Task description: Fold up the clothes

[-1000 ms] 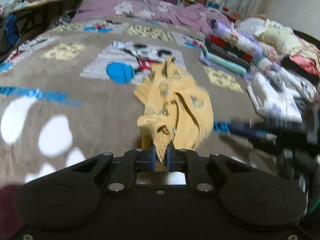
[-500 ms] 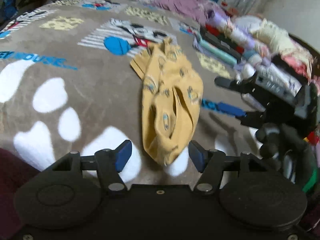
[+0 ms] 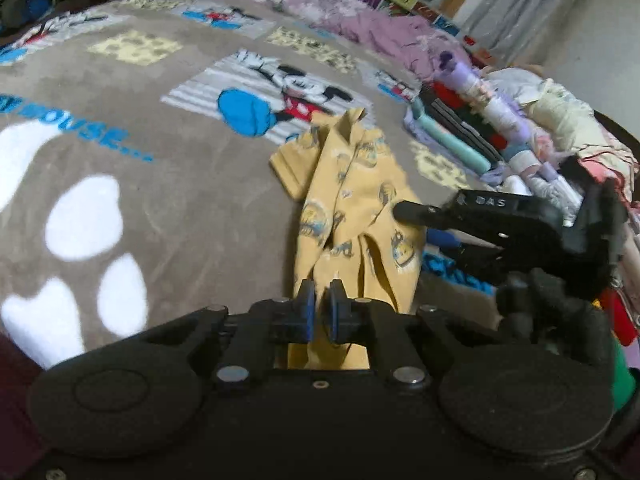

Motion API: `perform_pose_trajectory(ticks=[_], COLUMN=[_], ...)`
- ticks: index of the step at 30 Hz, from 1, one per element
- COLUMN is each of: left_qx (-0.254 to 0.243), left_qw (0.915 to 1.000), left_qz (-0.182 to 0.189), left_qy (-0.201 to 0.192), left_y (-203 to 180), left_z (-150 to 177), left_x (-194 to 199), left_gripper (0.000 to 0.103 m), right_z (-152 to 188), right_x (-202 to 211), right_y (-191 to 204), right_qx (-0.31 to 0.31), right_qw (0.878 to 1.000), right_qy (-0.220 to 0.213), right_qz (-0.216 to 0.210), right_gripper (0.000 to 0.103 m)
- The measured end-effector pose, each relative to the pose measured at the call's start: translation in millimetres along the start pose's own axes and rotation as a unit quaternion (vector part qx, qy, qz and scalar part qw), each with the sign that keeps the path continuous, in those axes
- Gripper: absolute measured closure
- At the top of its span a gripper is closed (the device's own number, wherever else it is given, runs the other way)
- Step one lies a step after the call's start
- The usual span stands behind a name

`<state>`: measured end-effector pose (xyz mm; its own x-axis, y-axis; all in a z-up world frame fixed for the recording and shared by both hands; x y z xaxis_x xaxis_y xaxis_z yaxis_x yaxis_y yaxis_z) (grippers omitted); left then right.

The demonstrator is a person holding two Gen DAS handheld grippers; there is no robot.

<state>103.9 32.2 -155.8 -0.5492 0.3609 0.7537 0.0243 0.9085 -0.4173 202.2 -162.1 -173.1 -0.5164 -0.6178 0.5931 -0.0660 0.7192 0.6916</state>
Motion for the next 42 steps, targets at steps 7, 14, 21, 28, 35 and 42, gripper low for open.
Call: perform_pose_trajectory(ticks=[7,14,21,28,35,42], left_qx=[0.009,0.012,0.006,0.047,0.07,-0.032], left_qw=[0.9993,0.9988,0.9984,0.9982,0.9965,0.9992], left_qz=[0.02,0.017,0.02,0.028,0.046,0.016], left_qy=[0.031,0.043,0.052,0.023,0.001,-0.016], left_y=[7,9,7,20,27,-1], left_z=[28,38,43,34,21,-10], left_x=[-3,-4,-5,6,14,2], left_gripper=[0.099,0.099,0.099,0.099,0.096,0.068], right_z=[20,46,72,89,69,48], right_x=[32,72,96,110,115,97], right_y=[-20,-62,-84,-109,-117,-120], right_qx=[-0.04,-0.086,-0.113,-0.159,-0.136,-0.1], right_qw=[0.998,0.995,0.993,0.987,0.987,0.991], right_qy=[-0.023,-0.044,-0.035,-0.033,-0.084,-0.083], right_qz=[-0.04,-0.033,-0.015,-0.007,-0.011,-0.003], right_gripper=[0.092,0.092,0.092,0.055,0.037,0.037])
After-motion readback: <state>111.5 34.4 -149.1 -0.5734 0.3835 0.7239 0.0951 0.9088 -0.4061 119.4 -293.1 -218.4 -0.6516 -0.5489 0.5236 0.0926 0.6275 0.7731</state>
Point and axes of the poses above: each gripper's, at about its wrist camera, not at the fingertips, and x roughly against the way its jaws point, y to its left, z to its underside, the point moved 7 cm from there along -x, roughly the way its jaws point, and after that the axes turned 11 degrees about y, right-handed, at the moved point
